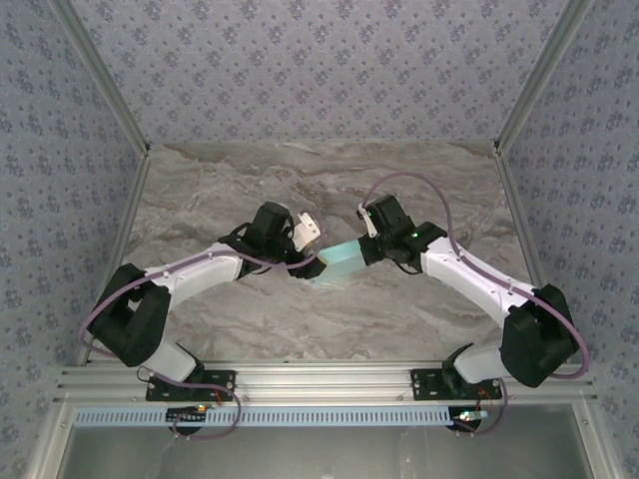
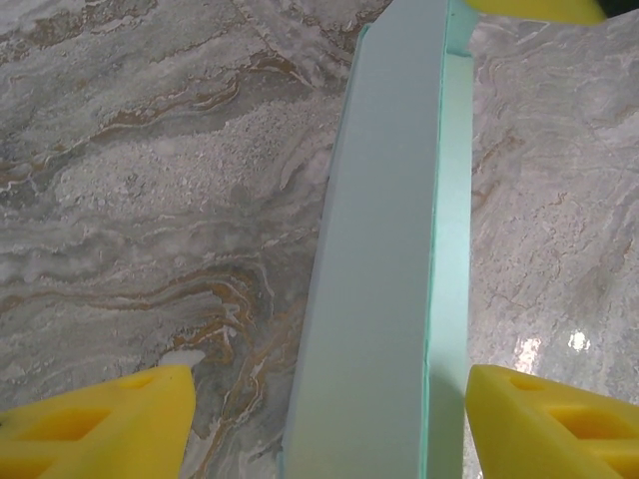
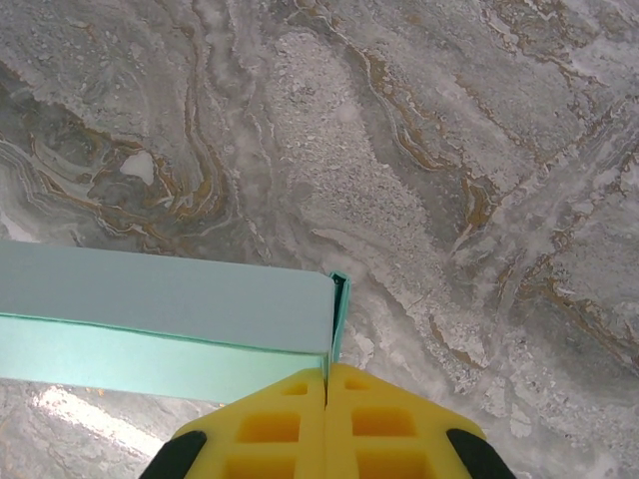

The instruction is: Fold the paper box

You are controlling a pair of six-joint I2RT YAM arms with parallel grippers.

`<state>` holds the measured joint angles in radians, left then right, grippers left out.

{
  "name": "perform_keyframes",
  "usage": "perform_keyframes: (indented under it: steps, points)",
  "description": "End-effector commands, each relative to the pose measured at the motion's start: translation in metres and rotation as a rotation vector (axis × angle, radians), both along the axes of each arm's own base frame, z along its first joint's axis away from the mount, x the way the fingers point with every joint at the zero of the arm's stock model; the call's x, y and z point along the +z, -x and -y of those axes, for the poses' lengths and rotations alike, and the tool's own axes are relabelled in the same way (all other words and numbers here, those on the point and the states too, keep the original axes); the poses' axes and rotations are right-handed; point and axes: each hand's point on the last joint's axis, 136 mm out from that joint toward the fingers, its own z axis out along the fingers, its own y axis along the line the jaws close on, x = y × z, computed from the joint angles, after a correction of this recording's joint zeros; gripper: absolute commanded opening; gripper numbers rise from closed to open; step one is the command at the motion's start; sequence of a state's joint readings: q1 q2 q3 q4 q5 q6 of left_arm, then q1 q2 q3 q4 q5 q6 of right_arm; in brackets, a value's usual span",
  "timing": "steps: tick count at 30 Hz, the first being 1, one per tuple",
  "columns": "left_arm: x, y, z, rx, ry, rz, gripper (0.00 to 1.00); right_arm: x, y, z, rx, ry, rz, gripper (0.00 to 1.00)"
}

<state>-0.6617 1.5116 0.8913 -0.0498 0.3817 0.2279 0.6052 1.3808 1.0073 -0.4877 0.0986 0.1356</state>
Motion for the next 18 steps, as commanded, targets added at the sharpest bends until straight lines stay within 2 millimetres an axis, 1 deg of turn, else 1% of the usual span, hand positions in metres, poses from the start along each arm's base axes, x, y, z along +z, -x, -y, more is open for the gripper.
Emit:
perform_keyframes:
  steps: [1, 4, 8, 13, 15, 18]
  points:
    - [0.020, 0.001, -0.004, 0.043, 0.047, 0.006, 0.72, -0.012, 0.009, 0.008, -0.032, 0.026, -0.034, 0.00]
    - [0.025, 0.005, -0.009, 0.088, 0.050, -0.033, 0.71, -0.015, 0.010, 0.008, -0.039, 0.027, -0.042, 0.00]
    - [0.029, 0.010, -0.021, 0.156, 0.038, -0.077, 0.68, -0.012, 0.009, 0.006, -0.039, 0.023, -0.038, 0.00]
    - [0.024, 0.022, -0.038, 0.211, -0.053, -0.106, 0.60, -0.007, 0.007, 0.004, -0.037, 0.022, -0.034, 0.00]
    - [0.022, 0.026, -0.041, 0.218, -0.084, -0.102, 0.56, -0.007, 0.007, 0.004, -0.036, 0.022, -0.032, 0.00]
    - [0.019, 0.029, -0.040, 0.220, -0.112, -0.094, 0.48, -0.006, 0.007, 0.003, -0.035, 0.022, -0.032, 0.00]
